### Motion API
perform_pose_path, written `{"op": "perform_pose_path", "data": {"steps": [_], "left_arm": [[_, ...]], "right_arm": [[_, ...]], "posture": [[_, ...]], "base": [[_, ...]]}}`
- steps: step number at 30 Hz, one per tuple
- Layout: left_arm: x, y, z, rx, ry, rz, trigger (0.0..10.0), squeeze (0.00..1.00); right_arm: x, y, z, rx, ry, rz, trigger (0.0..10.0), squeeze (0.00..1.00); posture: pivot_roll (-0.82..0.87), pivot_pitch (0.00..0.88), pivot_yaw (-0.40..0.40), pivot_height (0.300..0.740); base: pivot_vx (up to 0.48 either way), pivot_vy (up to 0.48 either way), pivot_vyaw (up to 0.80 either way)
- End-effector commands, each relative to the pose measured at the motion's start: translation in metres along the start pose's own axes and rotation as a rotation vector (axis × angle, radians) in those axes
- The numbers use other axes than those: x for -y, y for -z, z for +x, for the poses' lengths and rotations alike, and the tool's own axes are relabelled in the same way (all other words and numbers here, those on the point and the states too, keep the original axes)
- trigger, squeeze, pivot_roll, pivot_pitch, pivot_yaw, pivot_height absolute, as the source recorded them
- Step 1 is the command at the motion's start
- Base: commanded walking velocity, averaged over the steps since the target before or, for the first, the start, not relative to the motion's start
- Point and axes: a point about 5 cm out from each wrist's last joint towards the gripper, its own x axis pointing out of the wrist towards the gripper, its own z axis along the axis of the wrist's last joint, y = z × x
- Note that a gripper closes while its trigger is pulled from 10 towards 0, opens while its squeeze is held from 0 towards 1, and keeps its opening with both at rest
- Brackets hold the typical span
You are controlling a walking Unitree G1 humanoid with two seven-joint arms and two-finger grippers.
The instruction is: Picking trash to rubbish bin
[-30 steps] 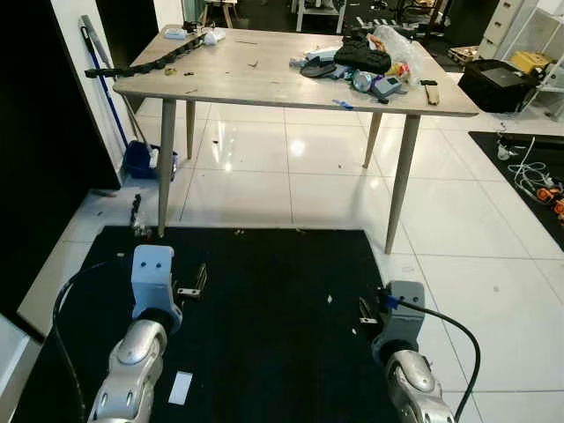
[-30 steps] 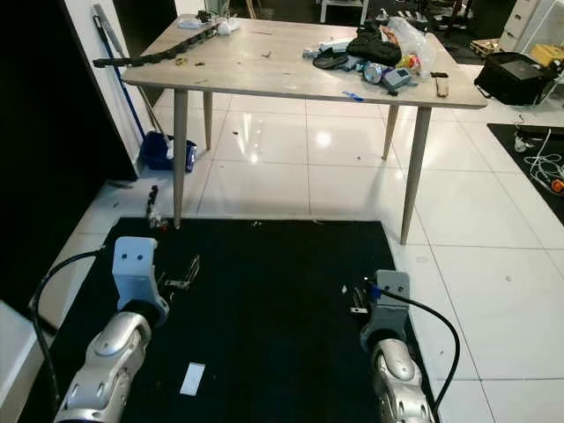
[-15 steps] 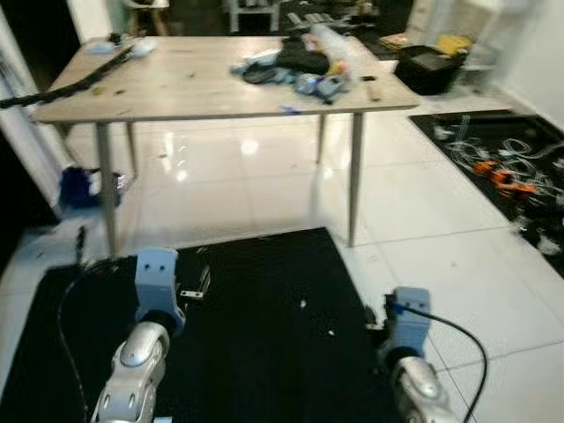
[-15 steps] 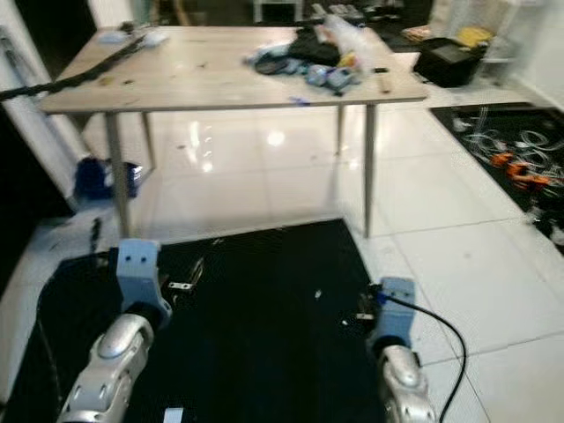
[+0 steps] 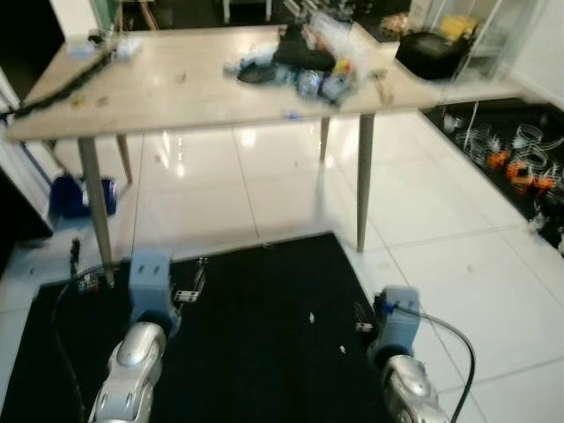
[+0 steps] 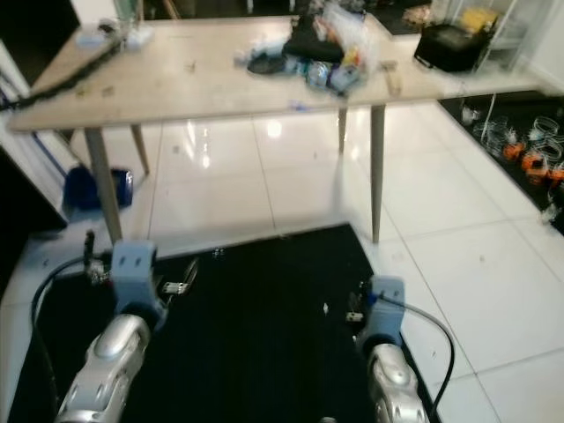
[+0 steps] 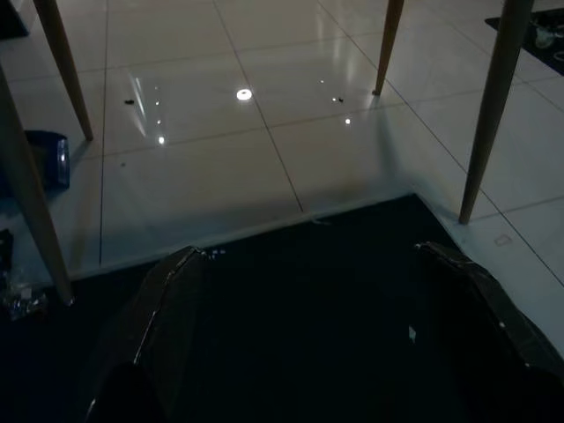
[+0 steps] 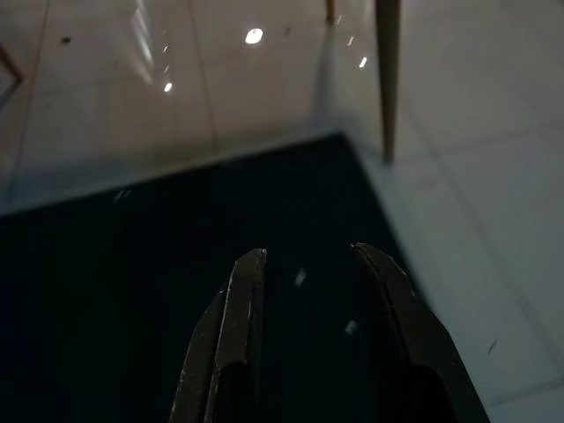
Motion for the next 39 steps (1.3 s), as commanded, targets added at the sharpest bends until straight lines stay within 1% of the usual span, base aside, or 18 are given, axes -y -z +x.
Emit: {"op": "perform_pose_path", "data": {"steps": [1, 28, 32, 37, 39], "left_arm": [[-0.005, 0.005, -0.004, -0.023, -0.017, 0.003, 10.0, 0.00], [-0.005, 0.005, -0.004, -0.023, -0.016, 0.002, 10.0, 0.00], [-0.005, 0.003, -0.004, -0.018, -0.015, 0.003, 10.0, 0.00], [-0.005, -0.002, -0.001, 0.000, -0.012, 0.003, 10.0, 0.00], [-0.005, -0.003, 0.000, 0.002, -0.011, 0.003, 10.0, 0.00]], "right_arm": [[-0.005, 0.007, -0.003, -0.027, -0.009, 0.011, 10.0, 0.00], [-0.005, 0.003, -0.001, -0.018, -0.013, 0.010, 10.0, 0.00], [-0.005, -0.002, 0.000, 0.001, -0.016, 0.010, 10.0, 0.00], [0.000, -0.018, 0.006, 0.062, -0.003, 0.012, 10.0, 0.00], [0.000, -0.021, 0.007, 0.070, -0.004, 0.009, 10.0, 0.00]], "posture": [[0.03, 0.126, -0.004, 0.740], [0.03, 0.127, -0.008, 0.740], [0.04, 0.126, -0.008, 0.740], [0.03, 0.121, -0.007, 0.740], [0.03, 0.121, -0.007, 0.740]], "base": [[0.371, 0.000, 0.00], [0.368, 0.000, 0.00], [0.368, 0.000, 0.00], [0.366, 0.000, 0.00], [0.368, 0.000, 0.00]]}}
